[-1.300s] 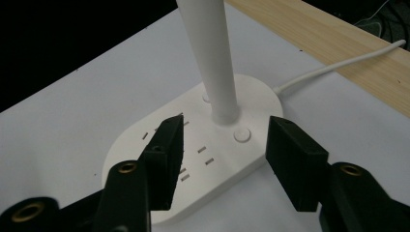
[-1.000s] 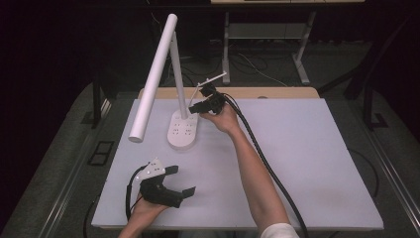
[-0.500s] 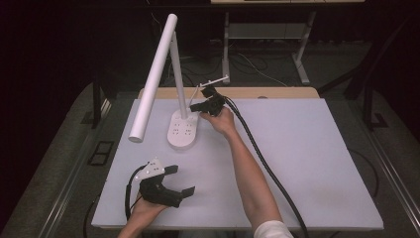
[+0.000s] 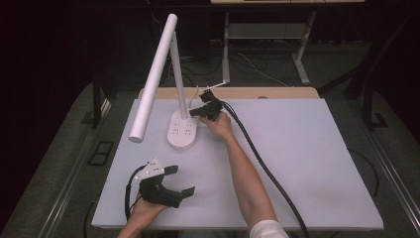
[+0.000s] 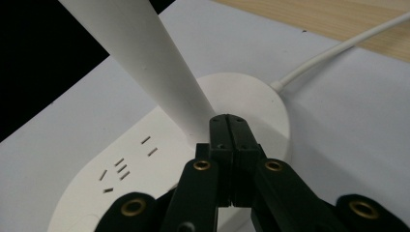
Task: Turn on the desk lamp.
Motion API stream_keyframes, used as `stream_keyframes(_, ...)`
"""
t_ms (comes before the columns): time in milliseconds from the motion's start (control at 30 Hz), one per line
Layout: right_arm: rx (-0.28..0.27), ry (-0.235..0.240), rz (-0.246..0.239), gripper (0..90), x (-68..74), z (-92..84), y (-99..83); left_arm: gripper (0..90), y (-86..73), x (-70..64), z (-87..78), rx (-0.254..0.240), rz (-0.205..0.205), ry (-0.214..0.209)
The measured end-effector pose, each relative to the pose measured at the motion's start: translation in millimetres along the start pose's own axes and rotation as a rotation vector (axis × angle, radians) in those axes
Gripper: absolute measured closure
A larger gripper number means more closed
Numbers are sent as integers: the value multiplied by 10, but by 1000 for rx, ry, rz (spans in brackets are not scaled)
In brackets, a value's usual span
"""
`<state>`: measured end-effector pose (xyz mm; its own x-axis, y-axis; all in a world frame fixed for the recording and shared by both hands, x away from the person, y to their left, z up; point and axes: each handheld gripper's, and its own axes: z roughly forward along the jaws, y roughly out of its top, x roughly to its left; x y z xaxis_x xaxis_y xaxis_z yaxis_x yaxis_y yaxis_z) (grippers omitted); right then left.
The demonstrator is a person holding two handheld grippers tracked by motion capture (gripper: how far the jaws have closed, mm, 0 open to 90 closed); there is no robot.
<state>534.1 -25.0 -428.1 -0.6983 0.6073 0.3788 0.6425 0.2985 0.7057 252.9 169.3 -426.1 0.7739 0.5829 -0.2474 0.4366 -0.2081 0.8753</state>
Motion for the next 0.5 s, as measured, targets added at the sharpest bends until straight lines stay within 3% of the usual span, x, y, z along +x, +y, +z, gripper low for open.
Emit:
stream_keyframes(100,3,-11,-4,896,-5,36,-20,0,1,1,3,1,-1,0)
stream_keyframes(267,-8,10,8,896,-26,40,-38,0,0,-5,8,0,2,-4)
stream_keyframes(500,-7,-25,-42,896,25,49,-35,0,0,-5,5,-1,1,-2)
